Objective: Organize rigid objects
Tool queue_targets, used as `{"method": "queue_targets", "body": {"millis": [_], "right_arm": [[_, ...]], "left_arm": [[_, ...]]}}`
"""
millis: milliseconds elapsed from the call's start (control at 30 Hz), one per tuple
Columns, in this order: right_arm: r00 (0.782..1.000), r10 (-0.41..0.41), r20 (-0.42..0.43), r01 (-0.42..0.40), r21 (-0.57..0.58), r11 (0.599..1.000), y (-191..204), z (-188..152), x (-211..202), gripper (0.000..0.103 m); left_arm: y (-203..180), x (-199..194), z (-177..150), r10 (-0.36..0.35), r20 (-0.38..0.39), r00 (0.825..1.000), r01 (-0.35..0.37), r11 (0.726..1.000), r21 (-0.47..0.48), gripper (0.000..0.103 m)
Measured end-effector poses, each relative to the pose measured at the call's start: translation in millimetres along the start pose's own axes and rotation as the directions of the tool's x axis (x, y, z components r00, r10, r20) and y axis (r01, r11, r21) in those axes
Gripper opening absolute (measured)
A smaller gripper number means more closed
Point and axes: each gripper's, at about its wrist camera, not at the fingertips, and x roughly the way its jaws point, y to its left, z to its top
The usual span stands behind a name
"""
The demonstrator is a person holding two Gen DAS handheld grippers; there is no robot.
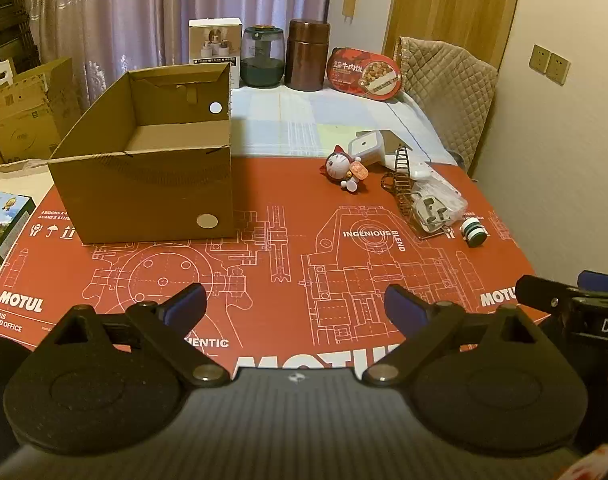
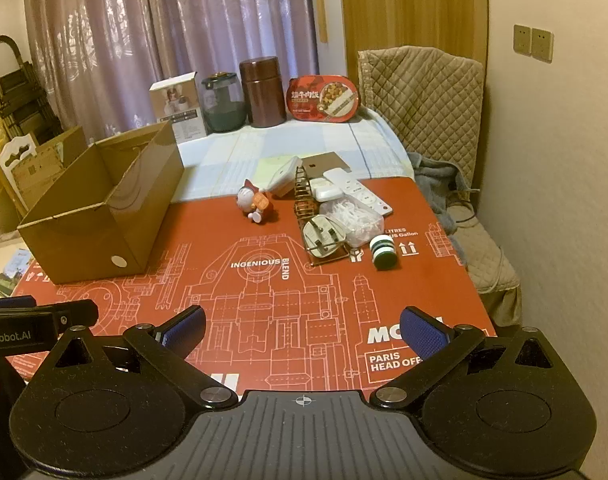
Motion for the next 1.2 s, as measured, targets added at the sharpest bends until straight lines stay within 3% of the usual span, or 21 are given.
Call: {"method": "queue_targets", "body": {"millis": [1200], "right_arm": [[1.0,-0.009,0.003,0.009,0.018,1.0,-7.0,-1.2,-0.9,0.1]], "left_arm": [[-4.9,-0.1,-0.7,-0.016,0.003,1.0,0.016,1.0,-0.002,0.093]]}}
